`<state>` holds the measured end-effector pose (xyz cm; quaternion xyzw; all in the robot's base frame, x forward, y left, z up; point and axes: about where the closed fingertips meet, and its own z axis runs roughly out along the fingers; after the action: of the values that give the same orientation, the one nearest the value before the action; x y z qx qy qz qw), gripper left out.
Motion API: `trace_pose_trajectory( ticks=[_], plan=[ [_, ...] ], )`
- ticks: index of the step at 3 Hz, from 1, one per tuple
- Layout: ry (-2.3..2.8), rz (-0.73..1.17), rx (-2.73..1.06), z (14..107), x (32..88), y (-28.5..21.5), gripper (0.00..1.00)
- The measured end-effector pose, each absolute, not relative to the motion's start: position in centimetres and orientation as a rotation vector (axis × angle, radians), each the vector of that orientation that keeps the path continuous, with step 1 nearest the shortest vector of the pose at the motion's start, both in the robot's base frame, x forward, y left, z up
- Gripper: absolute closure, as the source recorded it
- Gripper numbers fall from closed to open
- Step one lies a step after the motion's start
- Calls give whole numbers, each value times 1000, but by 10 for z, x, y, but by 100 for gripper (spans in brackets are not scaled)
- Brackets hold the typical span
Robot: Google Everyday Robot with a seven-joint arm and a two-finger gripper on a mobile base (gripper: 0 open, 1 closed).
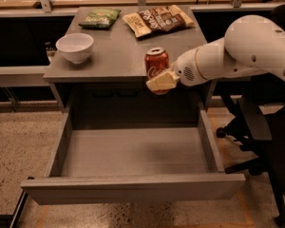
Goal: Place coke can into top drawer
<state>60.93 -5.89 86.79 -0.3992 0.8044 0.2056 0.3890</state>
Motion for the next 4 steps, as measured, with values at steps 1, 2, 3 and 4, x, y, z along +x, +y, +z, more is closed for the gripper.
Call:
trace_pose_trajectory(
  ticks=[1, 2, 3, 4],
  plan=[
    [2048, 546, -1058, 843, 599, -54, 100],
    [2050, 584, -1062, 811, 575, -51, 100],
    [2067, 605, -1027, 766, 556, -57, 100],
    [2068, 605, -1027, 766, 556, -57, 100]
  ],
)
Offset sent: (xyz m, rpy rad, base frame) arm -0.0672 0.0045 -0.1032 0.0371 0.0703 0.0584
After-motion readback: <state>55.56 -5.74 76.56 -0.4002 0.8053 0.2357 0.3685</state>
